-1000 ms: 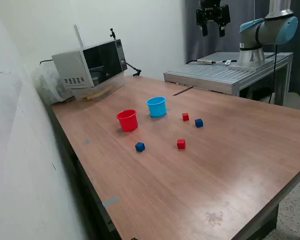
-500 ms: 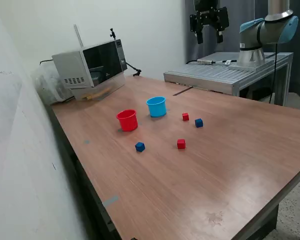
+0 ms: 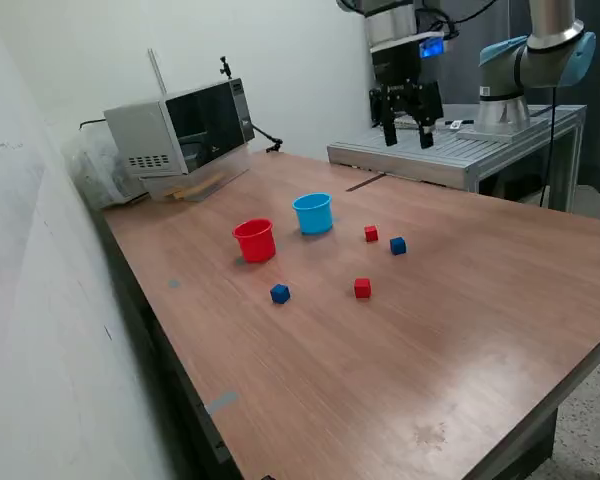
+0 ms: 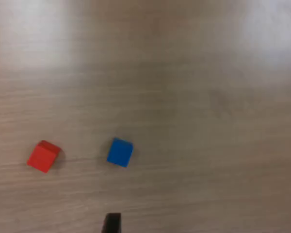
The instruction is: Place red objects in the red bin, and blue objects in the blue bin.
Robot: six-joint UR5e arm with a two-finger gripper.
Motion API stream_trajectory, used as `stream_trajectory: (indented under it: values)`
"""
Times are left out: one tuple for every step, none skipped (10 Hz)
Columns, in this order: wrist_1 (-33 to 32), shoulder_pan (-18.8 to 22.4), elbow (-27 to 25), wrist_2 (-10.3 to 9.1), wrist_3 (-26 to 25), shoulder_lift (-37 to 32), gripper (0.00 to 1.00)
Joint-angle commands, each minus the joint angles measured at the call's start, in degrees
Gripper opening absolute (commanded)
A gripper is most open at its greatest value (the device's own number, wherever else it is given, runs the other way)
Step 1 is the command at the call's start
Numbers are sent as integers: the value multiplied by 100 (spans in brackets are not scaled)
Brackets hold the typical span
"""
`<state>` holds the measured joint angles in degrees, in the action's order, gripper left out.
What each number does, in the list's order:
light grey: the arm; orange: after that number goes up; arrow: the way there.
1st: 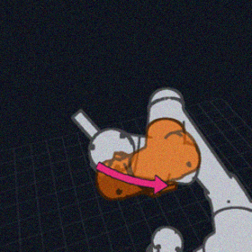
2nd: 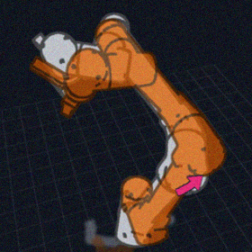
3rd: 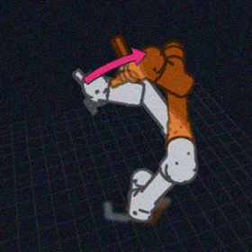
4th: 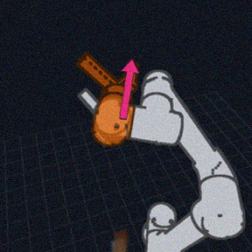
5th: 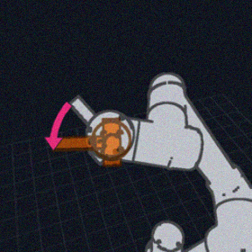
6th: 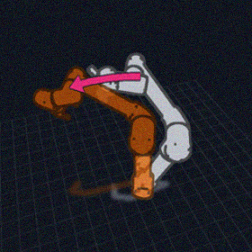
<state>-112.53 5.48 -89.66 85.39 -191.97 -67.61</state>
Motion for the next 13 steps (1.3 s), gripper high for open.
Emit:
stream_trajectory:
  values:
    - [-453,-64,28,-31,-726,519,100]
    - [-497,-65,11,-31,-981,704,100]
    - [-602,-65,-33,-31,-1227,984,100]
    - [-612,-73,-33,12,-1290,1152,100]
    - [-612,-73,-42,13,-1282,1276,100]
    - [-612,-117,-42,22,-1282,1373,100]
    - [-612,-326,-25,30,-1282,1478,100]
    - [-612,-433,-51,39,-1282,1557,100]
    - [-620,-442,-95,39,-1273,1576,100]
    - [-621,-451,-104,31,-1264,1611,100]
    - [-629,-460,-104,30,-1230,1724,100]
    - [-638,-460,-78,30,-1194,1786,100]
    - [-638,-451,-60,30,-1151,1839,100]
